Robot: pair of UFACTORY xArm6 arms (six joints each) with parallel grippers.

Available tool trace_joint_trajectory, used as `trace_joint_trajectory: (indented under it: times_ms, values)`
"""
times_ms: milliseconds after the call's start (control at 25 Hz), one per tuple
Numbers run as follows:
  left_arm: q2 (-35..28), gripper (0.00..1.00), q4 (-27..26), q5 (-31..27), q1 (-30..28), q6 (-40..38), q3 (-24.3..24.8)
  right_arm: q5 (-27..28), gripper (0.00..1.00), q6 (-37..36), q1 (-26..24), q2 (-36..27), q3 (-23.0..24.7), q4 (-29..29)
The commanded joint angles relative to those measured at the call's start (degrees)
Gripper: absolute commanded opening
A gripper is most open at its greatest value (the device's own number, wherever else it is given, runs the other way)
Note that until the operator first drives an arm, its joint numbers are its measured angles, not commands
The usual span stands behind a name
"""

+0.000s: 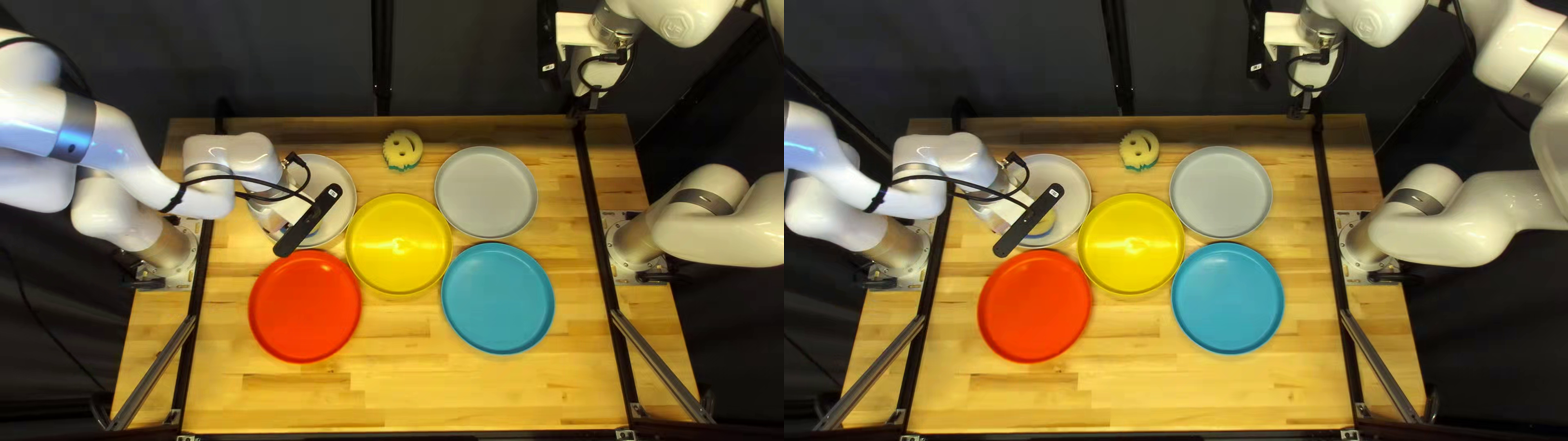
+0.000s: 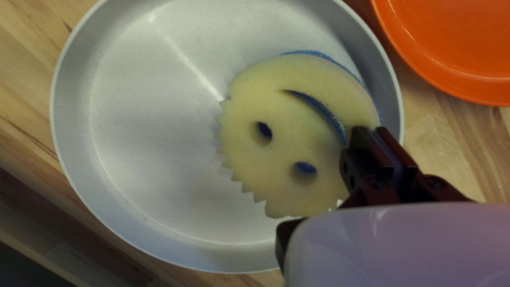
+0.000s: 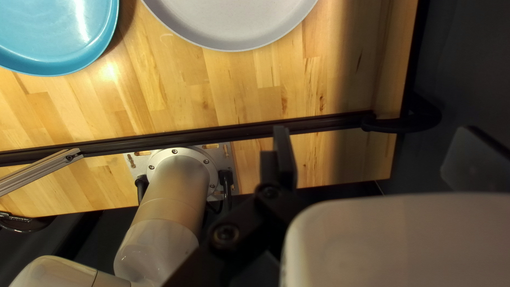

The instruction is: Pick up sponge and scrub the plate

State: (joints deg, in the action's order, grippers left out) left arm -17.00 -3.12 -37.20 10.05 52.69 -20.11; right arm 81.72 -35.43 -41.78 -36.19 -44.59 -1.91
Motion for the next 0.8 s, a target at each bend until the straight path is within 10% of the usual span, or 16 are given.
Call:
trace_joint_trajectory:
  times_ms: [40,800]
  values:
    - [6.1,0.00,-1.6,2.9,1.5,4.2,-3.6,0.0,1.00,0.0,0.0,0.0,0.0,0.0]
    - [-9.3,0.00,-4.0,-1.6,3.2,5.7,8.8,0.0,1.00,0.0,0.0,0.0,0.0,0.0]
